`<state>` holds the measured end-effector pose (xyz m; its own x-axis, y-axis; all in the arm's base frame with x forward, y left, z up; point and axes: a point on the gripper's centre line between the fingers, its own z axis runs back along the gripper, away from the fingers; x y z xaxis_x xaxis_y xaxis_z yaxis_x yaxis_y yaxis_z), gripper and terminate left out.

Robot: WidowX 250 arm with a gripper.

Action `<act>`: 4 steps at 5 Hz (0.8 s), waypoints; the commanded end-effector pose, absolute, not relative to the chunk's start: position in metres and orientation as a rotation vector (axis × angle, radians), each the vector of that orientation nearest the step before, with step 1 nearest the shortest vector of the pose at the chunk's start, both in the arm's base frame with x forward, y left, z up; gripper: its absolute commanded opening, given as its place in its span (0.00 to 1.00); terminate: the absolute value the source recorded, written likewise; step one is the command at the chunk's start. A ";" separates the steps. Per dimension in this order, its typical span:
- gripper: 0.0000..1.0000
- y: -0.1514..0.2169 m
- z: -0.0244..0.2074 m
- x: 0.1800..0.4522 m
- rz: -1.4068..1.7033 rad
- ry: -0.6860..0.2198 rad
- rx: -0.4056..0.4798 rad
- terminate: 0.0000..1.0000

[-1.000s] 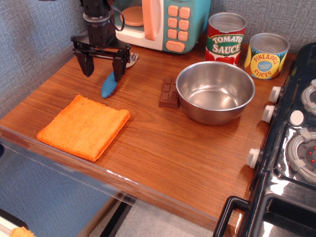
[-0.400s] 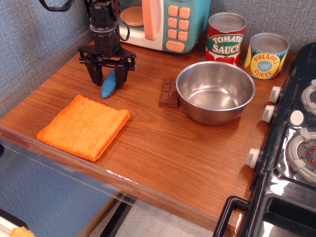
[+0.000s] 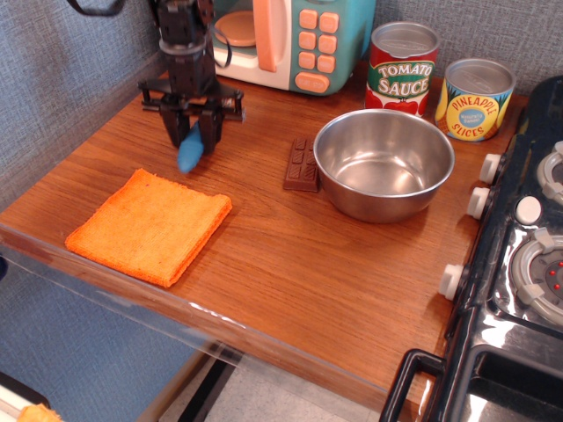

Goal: Put the blue fork to the right of the orange cloth.

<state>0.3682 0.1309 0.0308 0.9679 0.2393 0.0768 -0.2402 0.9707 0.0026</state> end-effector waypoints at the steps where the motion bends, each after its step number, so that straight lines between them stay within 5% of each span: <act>1: 0.00 0.079 0.117 0.331 0.076 -0.283 0.004 0.00; 3: 0.00 0.032 0.090 0.251 -0.040 -0.152 -0.011 0.00; 4: 0.00 0.025 0.075 0.233 -0.006 -0.073 0.001 0.00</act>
